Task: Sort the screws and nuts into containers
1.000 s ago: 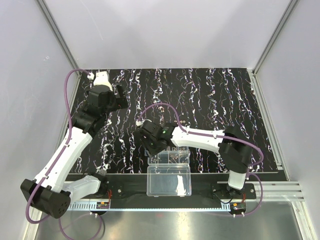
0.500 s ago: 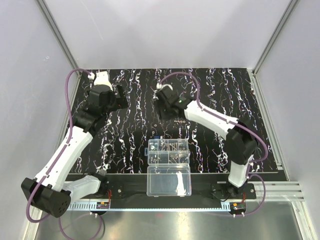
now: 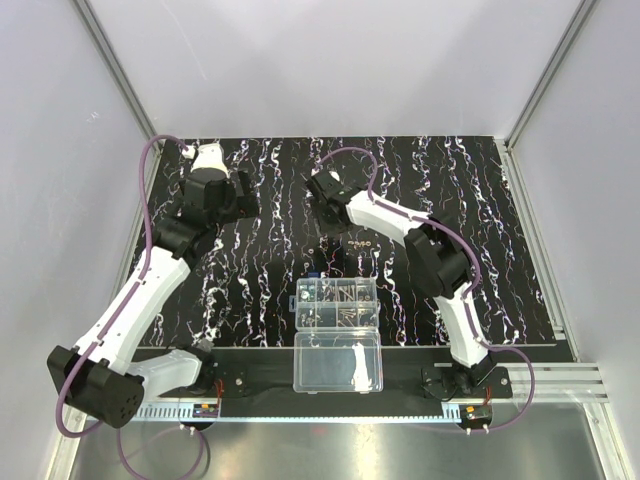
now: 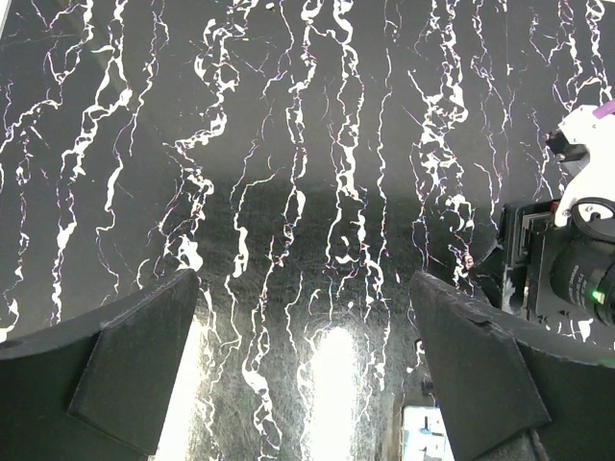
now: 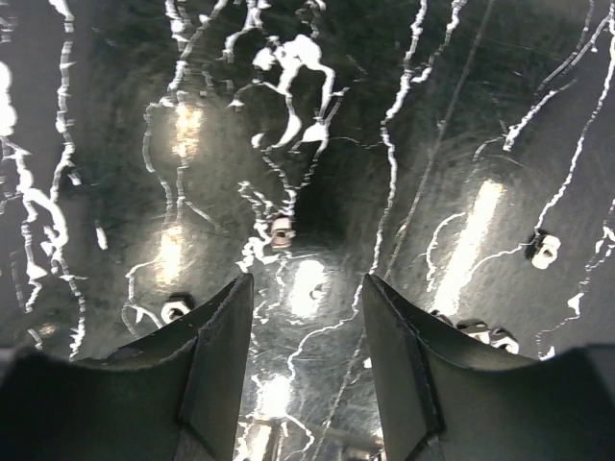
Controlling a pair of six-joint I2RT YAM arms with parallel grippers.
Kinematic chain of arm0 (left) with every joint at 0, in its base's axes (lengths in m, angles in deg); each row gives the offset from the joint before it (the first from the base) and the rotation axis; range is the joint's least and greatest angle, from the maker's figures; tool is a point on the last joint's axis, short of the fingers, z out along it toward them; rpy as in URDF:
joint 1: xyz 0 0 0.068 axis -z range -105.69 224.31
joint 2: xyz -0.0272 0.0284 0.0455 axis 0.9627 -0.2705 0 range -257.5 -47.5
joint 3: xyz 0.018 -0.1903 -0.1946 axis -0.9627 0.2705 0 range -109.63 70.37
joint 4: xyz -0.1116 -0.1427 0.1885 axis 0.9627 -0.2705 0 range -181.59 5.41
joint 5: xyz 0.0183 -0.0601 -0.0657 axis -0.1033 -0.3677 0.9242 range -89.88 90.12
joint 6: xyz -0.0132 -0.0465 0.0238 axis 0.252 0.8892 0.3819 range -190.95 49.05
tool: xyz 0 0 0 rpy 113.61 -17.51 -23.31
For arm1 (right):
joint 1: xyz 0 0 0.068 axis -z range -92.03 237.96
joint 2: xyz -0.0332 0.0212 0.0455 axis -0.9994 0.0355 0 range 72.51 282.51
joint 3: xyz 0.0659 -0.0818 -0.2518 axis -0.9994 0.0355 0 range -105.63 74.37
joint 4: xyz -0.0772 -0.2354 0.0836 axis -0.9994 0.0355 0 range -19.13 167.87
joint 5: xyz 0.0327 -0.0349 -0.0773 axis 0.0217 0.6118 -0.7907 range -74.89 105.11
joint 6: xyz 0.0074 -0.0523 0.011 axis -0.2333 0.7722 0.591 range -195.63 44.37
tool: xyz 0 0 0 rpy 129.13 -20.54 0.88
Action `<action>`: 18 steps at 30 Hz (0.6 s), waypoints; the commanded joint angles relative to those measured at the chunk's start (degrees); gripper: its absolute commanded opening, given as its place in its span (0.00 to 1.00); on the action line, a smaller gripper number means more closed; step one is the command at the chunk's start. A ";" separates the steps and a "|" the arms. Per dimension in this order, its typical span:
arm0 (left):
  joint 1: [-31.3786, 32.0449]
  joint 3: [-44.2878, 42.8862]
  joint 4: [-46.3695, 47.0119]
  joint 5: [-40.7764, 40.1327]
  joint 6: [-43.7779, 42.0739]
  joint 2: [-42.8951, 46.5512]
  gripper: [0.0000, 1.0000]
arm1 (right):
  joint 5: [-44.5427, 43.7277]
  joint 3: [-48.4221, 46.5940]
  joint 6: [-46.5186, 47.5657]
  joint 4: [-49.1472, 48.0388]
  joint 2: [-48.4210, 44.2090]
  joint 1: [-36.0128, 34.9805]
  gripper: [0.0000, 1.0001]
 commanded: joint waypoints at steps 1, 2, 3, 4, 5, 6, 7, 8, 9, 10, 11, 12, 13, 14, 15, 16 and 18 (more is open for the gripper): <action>-0.16 -2.16 2.12 -0.62 -0.13 -0.11 0.99 | -0.43 -2.74 0.84 -1.14 -0.03 -0.05 0.55; -0.07 -2.16 2.20 -0.53 -0.13 -0.11 0.99 | -0.34 -2.92 1.10 -1.14 0.32 -0.14 0.55; -0.07 -2.16 2.20 -0.53 -0.21 -0.03 0.99 | -0.25 -3.09 1.01 -0.88 1.11 -0.14 0.54; -0.16 -2.16 2.12 -0.53 -0.13 -0.11 0.99 | 0.36 -3.53 1.01 -0.53 1.29 -0.14 0.54; -0.16 -2.16 2.12 -0.53 -0.21 0.06 0.99 | 0.89 -3.88 0.66 -0.09 1.55 -0.14 0.53; -0.07 -2.16 2.20 -0.53 -0.21 -0.02 0.99 | 1.76 -4.06 0.49 0.00 1.38 -0.14 0.53; -0.16 -2.16 2.20 -0.62 -0.21 0.15 0.99 | 3.77 -3.80 0.31 -0.26 1.03 -0.22 0.51; -0.16 -2.16 2.12 -0.62 -0.21 0.15 0.99 | 4.75 -3.54 0.05 -0.61 0.59 -0.23 0.51; -0.16 -2.16 2.12 -0.62 -0.21 0.06 0.99 | 5.72 -2.84 -0.22 -0.70 -0.46 -0.23 0.50; -0.16 -2.16 2.20 -0.71 -0.21 0.15 0.99 | 8.60 -2.22 -0.48 -1.75 -0.99 -0.40 0.50; -0.07 -2.16 2.12 -0.71 -0.21 0.15 0.99 | 10.11 -1.34 -0.48 -2.71 -1.60 -0.66 0.49; -0.07 -2.16 2.20 -0.71 -0.30 0.24 0.99 | 10.99 0.58 -0.22 -3.59 -2.91 -0.93 0.49; -0.16 -2.16 2.12 -0.71 -0.30 0.15 0.99 | 11.44 1.38 0.04 -5.43 -3.27 -1.54 0.49; -0.16 -2.16 2.12 -0.62 -0.30 0.24 0.99 | 11.35 1.91 0.65 -5.88 -3.45 -1.89 0.49; -0.16 -2.16 2.03 -0.53 -0.22 0.33 0.99 | 11.35 2.00 0.92 -5.97 -3.19 -2.07 0.49; -0.16 -2.16 2.20 -0.53 -0.21 0.41 0.99 | 11.35 1.66 1.18 -5.45 -2.84 -2.42 0.49; -0.07 -2.16 2.20 -0.53 -0.21 0.41 0.99 | 11.35 -0.27 1.62 -4.22 -1.18 -3.21 0.47</action>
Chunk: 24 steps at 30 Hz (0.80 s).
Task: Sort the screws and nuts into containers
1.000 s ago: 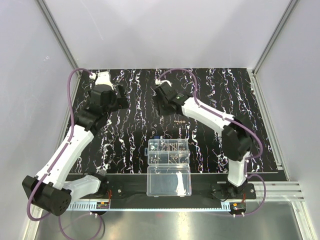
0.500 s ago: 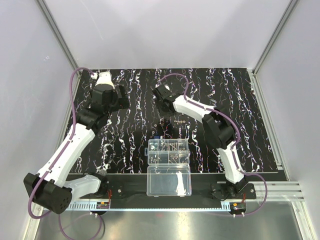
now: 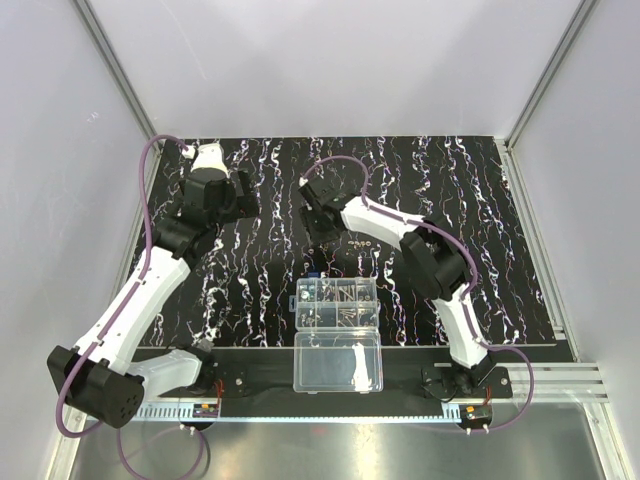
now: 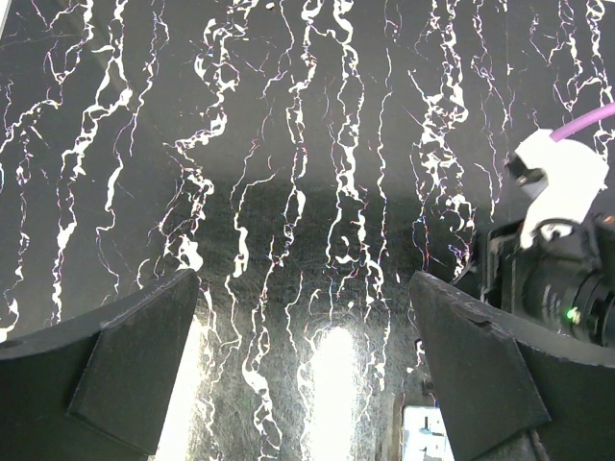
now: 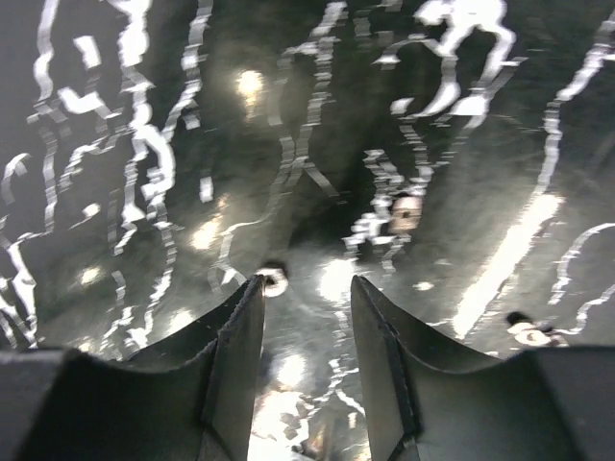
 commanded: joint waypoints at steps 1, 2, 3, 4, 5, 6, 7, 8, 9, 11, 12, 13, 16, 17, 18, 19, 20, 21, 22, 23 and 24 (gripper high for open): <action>-0.16 -2.16 2.20 -0.55 -0.30 0.50 0.99 | 1.83 -2.77 1.58 0.06 -0.82 -1.92 0.47; -0.16 -2.16 2.12 -0.64 -0.22 0.59 0.99 | 1.30 -3.39 1.93 0.68 -0.38 -2.80 0.47; -0.07 -2.16 2.20 -0.73 -0.30 0.68 0.99 | 0.34 -4.35 2.37 1.04 0.23 -3.24 0.47; -0.16 -2.16 2.20 -0.73 -0.30 0.68 0.99 | -1.67 -4.71 2.55 2.09 0.50 -3.68 0.47; -0.16 -2.16 2.12 -0.82 -0.30 0.68 0.99 | -2.48 -4.97 3.25 2.36 0.68 -4.12 0.47; -0.16 -2.16 2.20 -0.91 -0.30 0.68 0.99 | -3.09 -5.32 3.25 2.62 1.11 -4.56 0.47; -0.16 -2.16 2.20 -0.91 -0.30 0.76 0.99 | -4.14 -5.67 3.08 3.49 1.29 -4.74 0.47; -0.07 -2.16 2.12 -0.82 -0.30 0.77 0.99 | -4.59 -5.94 2.64 4.02 1.55 -4.74 0.47; -0.16 -2.16 2.20 -0.73 -0.22 0.68 0.99 | -5.29 -6.38 2.38 4.55 1.99 -4.74 0.47; -0.16 -2.16 2.20 -0.73 -0.30 0.68 0.99 | -6.61 -6.56 1.85 5.43 2.35 -4.74 0.47; -0.07 -2.16 2.12 -0.82 -0.30 0.68 0.99 | -7.05 -7.08 1.67 5.87 2.70 -4.74 0.47; -0.16 -2.16 2.12 -0.82 -0.30 0.68 0.99 | -7.14 -7.34 1.50 6.57 2.96 -4.65 0.47; -0.07 -2.16 2.12 -0.82 -0.30 0.77 0.99 | -7.32 -8.40 0.44 7.37 4.02 -5.00 0.47; -0.16 -2.16 2.20 -0.91 -0.39 0.77 0.99 | -7.40 -8.49 0.09 7.46 4.19 -5.00 0.46; -0.16 -2.16 2.12 -0.91 -0.30 0.68 0.99 | -7.67 -9.27 -0.26 8.07 4.89 -5.09 0.46; -0.16 -2.16 2.20 -0.73 -0.30 0.76 0.99 | -8.10 -9.63 -1.13 8.51 5.25 -5.18 0.47; -0.07 -2.16 2.12 -0.90 -0.30 0.77 0.99 | -8.20 -10.59 -1.66 8.86 5.51 -5.18 0.46; -0.07 -2.07 2.12 -0.91 -0.30 0.68 0.99 | -8.54 -10.69 -2.28 9.21 5.69 -5.18 0.46; -0.16 -2.07 2.20 -0.91 -0.30 0.76 0.99 | -9.07 -10.77 -3.50 9.22 5.69 -5.18 0.46; -0.16 -2.07 2.12 -0.91 -0.30 0.85 0.99 | -9.25 -10.51 -4.04 9.13 5.51 -5.18 0.46; -0.16 -2.16 2.12 -0.91 -0.30 0.77 0.99 | -9.25 -10.51 -4.56 8.78 5.60 -5.18 0.46</action>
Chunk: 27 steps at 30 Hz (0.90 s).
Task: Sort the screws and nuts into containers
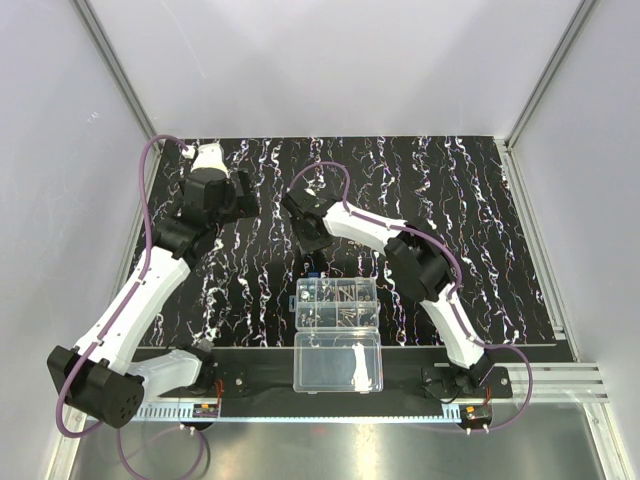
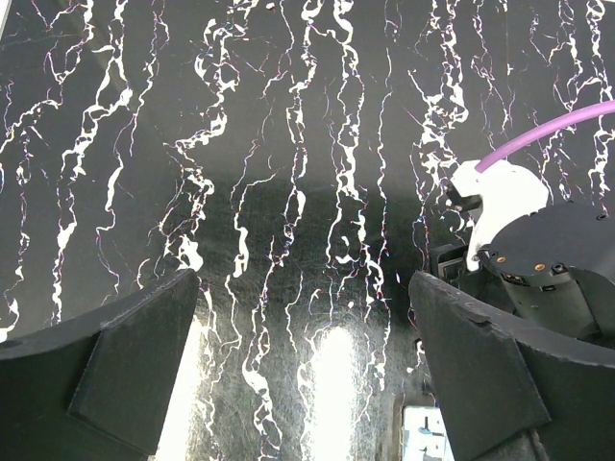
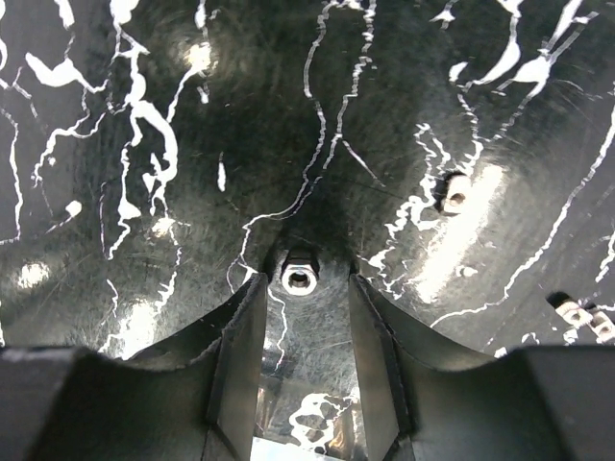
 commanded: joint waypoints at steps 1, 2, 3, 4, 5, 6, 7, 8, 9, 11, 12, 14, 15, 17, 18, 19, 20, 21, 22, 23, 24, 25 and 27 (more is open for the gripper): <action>-0.16 -2.07 2.12 -0.88 -0.39 0.77 0.99 | -2.50 -2.93 -4.06 0.93 -0.02 -0.30 0.46; -0.16 -2.07 2.12 -0.97 -0.30 0.85 0.99 | -2.59 -3.01 -4.51 1.02 0.07 -0.39 0.46; -0.16 -2.07 2.12 -0.97 -0.30 0.77 0.99 | -2.50 -3.19 -4.94 1.28 0.16 -0.39 0.45; -0.16 -2.07 2.20 -0.97 -0.30 0.77 0.99 | -2.50 -3.28 -5.82 1.37 0.51 -0.39 0.45; -0.16 -2.07 2.12 -0.89 -0.30 0.85 0.99 | -2.41 -3.28 -6.00 1.37 0.77 -0.48 0.45; -0.07 -2.07 2.12 -0.88 -0.30 0.77 0.99 | -2.24 -3.37 -6.18 1.63 0.95 -0.57 0.44; -0.07 -2.07 2.12 -0.88 -0.30 0.77 0.99 | -2.41 -3.19 -6.53 1.63 1.12 -0.65 0.43; -0.16 -2.07 2.12 -0.88 -0.30 0.77 0.99 | -2.50 -3.19 -6.62 1.63 1.30 -0.74 0.42; -0.16 -2.07 2.20 -0.88 -0.30 0.77 0.99 | -2.59 -3.36 -6.62 2.07 1.82 -0.92 0.42; -0.16 -2.07 2.12 -0.97 -0.30 0.94 0.99 | -3.38 -3.98 -7.14 2.86 2.44 -1.09 0.42; -0.16 -2.07 2.12 -1.06 -0.39 0.85 0.99 | -4.16 -4.24 -7.49 3.47 2.53 -1.18 0.43; -0.07 -2.07 2.12 -1.32 -0.48 0.94 0.99 | -5.04 -4.77 -8.81 4.09 2.88 -1.09 0.43; -0.07 -2.07 2.20 -1.32 -0.39 1.03 0.99 | -5.48 -4.95 -9.60 5.05 3.23 -1.09 0.42; -0.16 -1.98 2.20 -1.24 -0.30 0.85 0.99 | -6.10 -5.73 -12.14 6.11 3.76 -1.09 0.40; -0.16 -1.98 2.20 -1.24 -0.39 0.94 0.99 | -6.10 -6.00 -13.11 7.77 3.94 -1.09 0.40; -0.07 -1.89 2.38 -1.24 -0.39 0.94 0.99 | -6.10 -6.18 -14.78 8.74 4.11 -1.09 0.40; -0.07 -1.98 2.29 -1.32 -0.30 0.94 0.99 | -6.01 -6.79 -15.75 9.97 4.55 -1.18 0.40; -0.16 -1.98 2.38 -1.24 -0.30 0.94 0.99 | -5.58 -6.71 -16.11 10.85 4.73 -1.18 0.40; -0.16 -1.98 2.38 -1.15 -0.39 1.03 0.99 | -5.57 -6.45 -16.72 11.21 4.73 -1.10 0.40; 0.01 -1.98 2.38 -1.06 -0.30 1.12 0.99 | -6.01 -6.01 -17.07 11.56 4.82 -1.09 0.40; 0.02 -1.98 2.38 -1.06 -0.39 1.20 0.99 | -6.36 -5.74 -17.16 11.74 5.08 -1.18 0.40; -0.07 -1.89 2.38 -1.06 -0.39 1.20 0.99 | -6.71 -5.74 -17.95 12.26 5.17 -1.18 0.40; 0.10 -1.89 2.38 -1.06 -0.30 1.38 0.99 | -6.37 -6.09 -18.39 12.53 5.61 -1.18 0.39</action>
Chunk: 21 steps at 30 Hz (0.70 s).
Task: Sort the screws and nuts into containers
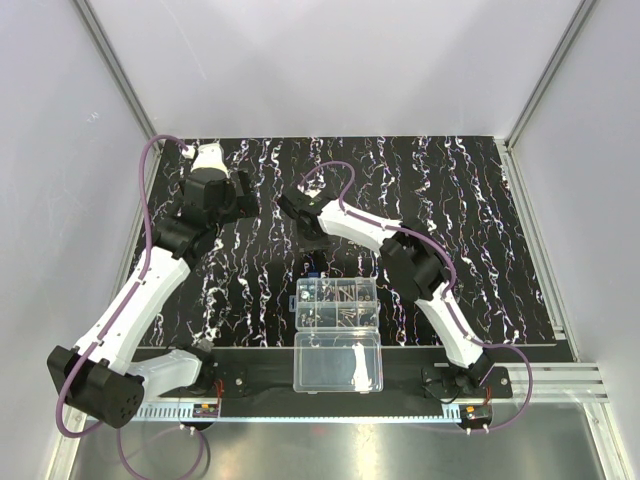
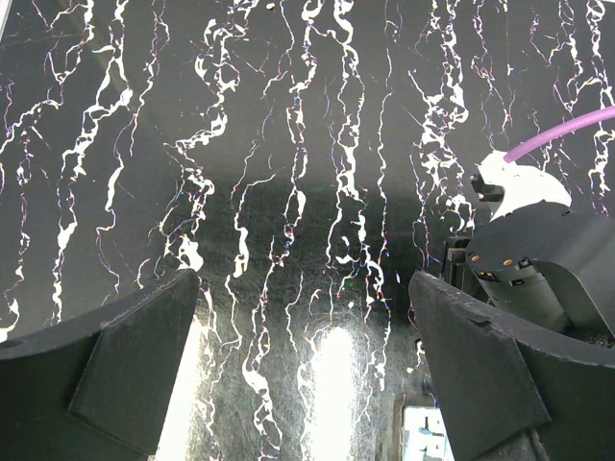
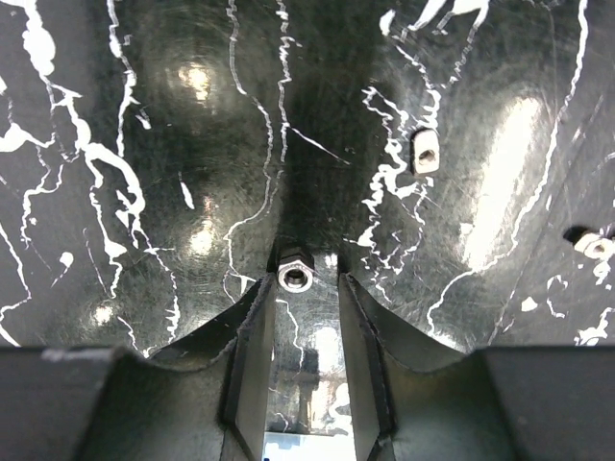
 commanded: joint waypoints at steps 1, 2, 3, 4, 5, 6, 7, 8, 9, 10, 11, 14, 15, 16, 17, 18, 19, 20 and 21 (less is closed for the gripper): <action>0.10 -1.89 2.36 -1.13 -0.39 1.45 0.99 | -1.60 -0.80 -3.49 4.90 2.53 -0.55 0.38; 0.10 -1.89 2.36 -1.21 -0.30 1.36 0.99 | -1.60 -0.98 -3.49 4.73 2.70 -0.46 0.38; 0.10 -1.81 2.36 -1.21 -0.39 1.45 0.99 | -2.30 -1.24 -3.67 4.82 2.88 -0.46 0.37; 0.10 -1.89 2.36 -1.30 -0.30 1.53 0.99 | -2.56 -1.42 -3.49 4.73 2.96 -0.55 0.36; 0.19 -1.81 2.44 -1.30 -0.39 1.45 0.99 | -3.09 -2.11 -3.67 4.90 3.40 -0.55 0.36; 0.19 -1.80 2.45 -1.30 -0.39 1.53 0.99 | -3.53 -2.38 -3.58 4.82 3.67 -0.46 0.36; 0.28 -1.80 2.45 -1.39 -0.39 1.53 0.99 | -3.62 -3.08 -3.23 4.82 3.93 -0.46 0.36; 0.28 -1.80 2.45 -1.48 -0.48 1.45 0.99 | -3.80 -3.44 -3.14 4.99 4.72 -0.55 0.35; 0.28 -1.80 2.36 -1.57 -0.56 1.45 0.99 | -3.97 -3.87 -3.05 5.08 4.98 -0.55 0.35; 0.37 -1.80 2.36 -1.74 -0.48 1.53 0.99 | -3.89 -4.49 -2.79 5.17 5.33 -0.46 0.34; 0.46 -1.80 2.36 -1.83 -0.56 1.53 0.99 | -3.80 -4.67 -2.62 5.43 5.77 -0.55 0.34; 0.46 -1.80 2.36 -2.01 -0.65 1.45 0.99 | -3.71 -4.23 -2.53 4.99 5.52 -0.46 0.33; 0.46 -1.80 2.36 -2.01 -0.57 1.45 0.99 | -3.71 -3.97 -2.53 4.38 5.34 -0.46 0.32; 0.37 -1.80 2.44 -2.01 -0.57 1.45 0.99 | -3.80 -3.53 -2.79 4.55 5.34 -0.37 0.31; 0.46 -1.72 2.45 -1.92 -0.57 1.45 0.99 | -3.80 -3.18 -2.70 4.03 4.90 -0.37 0.28; 0.37 -1.72 2.45 -1.92 -0.57 1.36 0.99 | -3.88 -2.74 -2.70 3.85 4.81 -0.37 0.27; 0.46 -1.72 2.45 -1.92 -0.57 1.36 0.99 | -3.89 -2.30 -2.70 3.85 4.72 -0.37 0.25; 0.54 -1.72 2.45 -1.92 -0.57 1.18 0.99 | -3.80 -2.12 -2.61 3.50 4.64 -0.37 0.22; 0.54 -1.72 2.53 -1.92 -0.65 1.27 0.99 | -3.80 -2.12 -2.53 3.67 4.81 -0.37 0.17</action>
